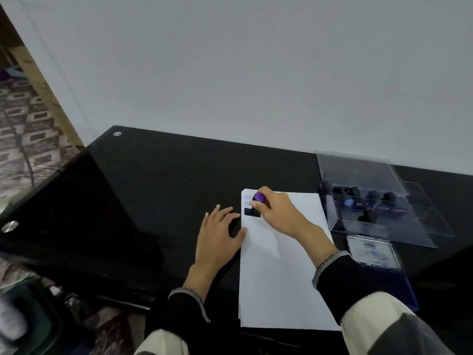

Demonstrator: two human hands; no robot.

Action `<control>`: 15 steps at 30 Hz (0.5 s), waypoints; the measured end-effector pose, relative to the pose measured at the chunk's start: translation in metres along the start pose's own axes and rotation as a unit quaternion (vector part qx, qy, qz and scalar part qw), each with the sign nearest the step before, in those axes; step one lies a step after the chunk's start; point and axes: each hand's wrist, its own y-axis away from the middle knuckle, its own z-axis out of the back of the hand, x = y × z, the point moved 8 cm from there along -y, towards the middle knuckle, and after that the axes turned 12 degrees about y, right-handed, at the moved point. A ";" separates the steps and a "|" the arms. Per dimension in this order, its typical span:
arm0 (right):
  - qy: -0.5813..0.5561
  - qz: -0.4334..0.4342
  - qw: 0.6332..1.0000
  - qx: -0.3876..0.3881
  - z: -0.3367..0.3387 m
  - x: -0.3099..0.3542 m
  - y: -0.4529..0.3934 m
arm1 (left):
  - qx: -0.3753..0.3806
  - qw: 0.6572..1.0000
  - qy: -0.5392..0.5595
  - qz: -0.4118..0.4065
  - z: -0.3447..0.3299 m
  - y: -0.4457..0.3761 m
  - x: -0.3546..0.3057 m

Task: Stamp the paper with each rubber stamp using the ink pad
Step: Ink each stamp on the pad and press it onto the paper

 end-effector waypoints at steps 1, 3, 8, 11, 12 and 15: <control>0.006 0.001 1.000 0.002 -0.002 0.000 -0.001 | -0.002 1.000 0.000 -0.002 0.000 0.000 0.000; 0.023 -0.001 1.000 0.003 -0.005 0.000 -0.002 | -0.004 1.000 -0.002 -0.004 0.001 0.000 0.000; 0.061 -0.006 0.998 0.001 -0.010 -0.001 -0.002 | -0.012 1.000 -0.004 -0.009 0.002 0.002 -0.002; 0.069 -0.007 0.998 0.001 -0.012 -0.001 -0.003 | -0.013 1.000 -0.004 -0.011 0.001 0.002 -0.002; 0.071 -0.007 0.997 0.001 -0.012 -0.001 -0.003 | -0.013 1.000 -0.005 -0.011 0.001 0.002 -0.001; 0.071 -0.009 0.997 0.000 -0.013 -0.001 -0.003 | -0.013 1.000 -0.007 -0.013 0.001 0.002 -0.002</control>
